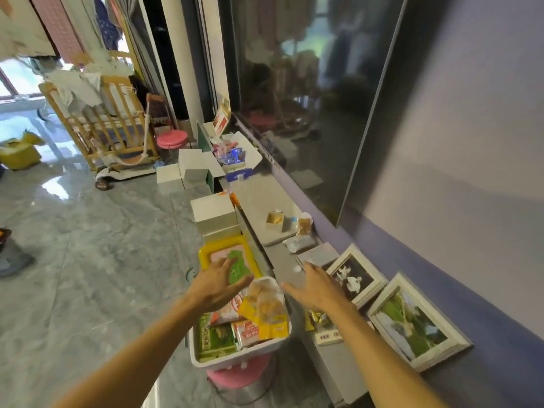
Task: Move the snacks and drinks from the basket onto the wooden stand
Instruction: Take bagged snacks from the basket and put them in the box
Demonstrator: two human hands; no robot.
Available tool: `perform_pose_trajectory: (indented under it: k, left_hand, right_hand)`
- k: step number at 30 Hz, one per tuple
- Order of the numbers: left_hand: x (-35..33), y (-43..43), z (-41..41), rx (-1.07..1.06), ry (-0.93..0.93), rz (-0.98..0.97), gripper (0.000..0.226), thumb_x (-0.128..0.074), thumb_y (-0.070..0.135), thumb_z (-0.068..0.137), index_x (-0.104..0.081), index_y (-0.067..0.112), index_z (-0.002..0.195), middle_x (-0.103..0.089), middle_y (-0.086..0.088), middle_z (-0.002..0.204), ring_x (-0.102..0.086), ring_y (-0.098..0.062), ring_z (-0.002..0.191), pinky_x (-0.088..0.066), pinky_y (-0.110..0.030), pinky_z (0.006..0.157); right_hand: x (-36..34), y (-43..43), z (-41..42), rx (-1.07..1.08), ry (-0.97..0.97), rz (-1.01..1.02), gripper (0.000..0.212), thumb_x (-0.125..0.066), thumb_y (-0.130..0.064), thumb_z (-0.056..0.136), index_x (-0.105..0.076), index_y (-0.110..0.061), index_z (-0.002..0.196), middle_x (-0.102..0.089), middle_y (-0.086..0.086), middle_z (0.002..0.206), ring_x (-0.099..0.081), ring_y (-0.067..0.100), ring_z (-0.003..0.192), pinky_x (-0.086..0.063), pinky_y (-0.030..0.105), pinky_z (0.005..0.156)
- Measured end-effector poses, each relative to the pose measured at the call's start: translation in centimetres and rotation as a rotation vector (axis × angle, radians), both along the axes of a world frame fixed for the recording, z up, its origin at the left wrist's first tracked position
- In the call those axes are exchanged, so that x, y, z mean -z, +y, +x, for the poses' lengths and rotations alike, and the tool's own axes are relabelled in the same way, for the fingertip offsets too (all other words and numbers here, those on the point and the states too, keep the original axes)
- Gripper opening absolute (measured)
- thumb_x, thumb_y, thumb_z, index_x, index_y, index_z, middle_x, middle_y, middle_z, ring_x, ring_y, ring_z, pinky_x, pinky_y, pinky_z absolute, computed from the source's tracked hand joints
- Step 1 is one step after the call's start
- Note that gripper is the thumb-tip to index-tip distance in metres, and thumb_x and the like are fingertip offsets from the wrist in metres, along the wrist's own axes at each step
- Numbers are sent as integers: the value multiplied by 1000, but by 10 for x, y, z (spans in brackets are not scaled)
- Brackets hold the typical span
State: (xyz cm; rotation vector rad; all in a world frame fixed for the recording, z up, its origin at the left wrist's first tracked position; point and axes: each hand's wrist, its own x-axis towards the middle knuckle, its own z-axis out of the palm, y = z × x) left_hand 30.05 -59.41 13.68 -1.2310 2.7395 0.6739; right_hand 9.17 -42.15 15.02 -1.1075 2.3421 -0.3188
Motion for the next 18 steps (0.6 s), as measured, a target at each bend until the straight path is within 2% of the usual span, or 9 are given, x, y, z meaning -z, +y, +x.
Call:
perform_pose_trajectory:
  k: [3,7,9,13,18]
  left_hand:
    - [47,-28,-22,9,-73,2,112,-19,101,78,-28,28,163,-37,-6,167,-46,-32,145,-38,-58,117]
    - [118,-65,-44,39,-133,36,125,-10,104,70,-30,21,162,-39,-8,165,-46,-32,144,-42,-51,116]
    - [163,-85,-52,58,-150,44,123,-9,102,72,-33,20,161,-42,-9,162,-48,-31,142,-43,-48,114]
    - [269,-121,-69,132,-191,65,95,-35,85,91,-31,21,161,-43,-8,159,-49,-31,138,-46,-46,109]
    - [381,-152,-91,248,-178,115,101,-56,76,89,-17,24,166,-29,-8,168,-46,-36,143,-47,-49,108]
  right_hand:
    - [50,-31,-11,5,-39,46,114,-54,-89,86,-26,-15,168,-36,15,170,-40,37,154,-41,50,118]
    - [122,-60,-17,53,-54,87,98,-56,-81,91,-37,-13,159,-49,15,160,-51,37,143,-48,48,110]
    - [163,-75,-18,89,-57,95,103,-55,-84,89,-33,-14,162,-45,14,163,-48,36,145,-46,47,111]
    - [260,-106,-12,187,-44,102,119,-57,-90,82,-21,-17,168,-31,12,172,-37,34,154,-38,46,118]
    - [369,-132,3,265,-1,85,128,-60,-95,73,-9,-29,169,-12,11,178,-28,37,159,-40,51,117]
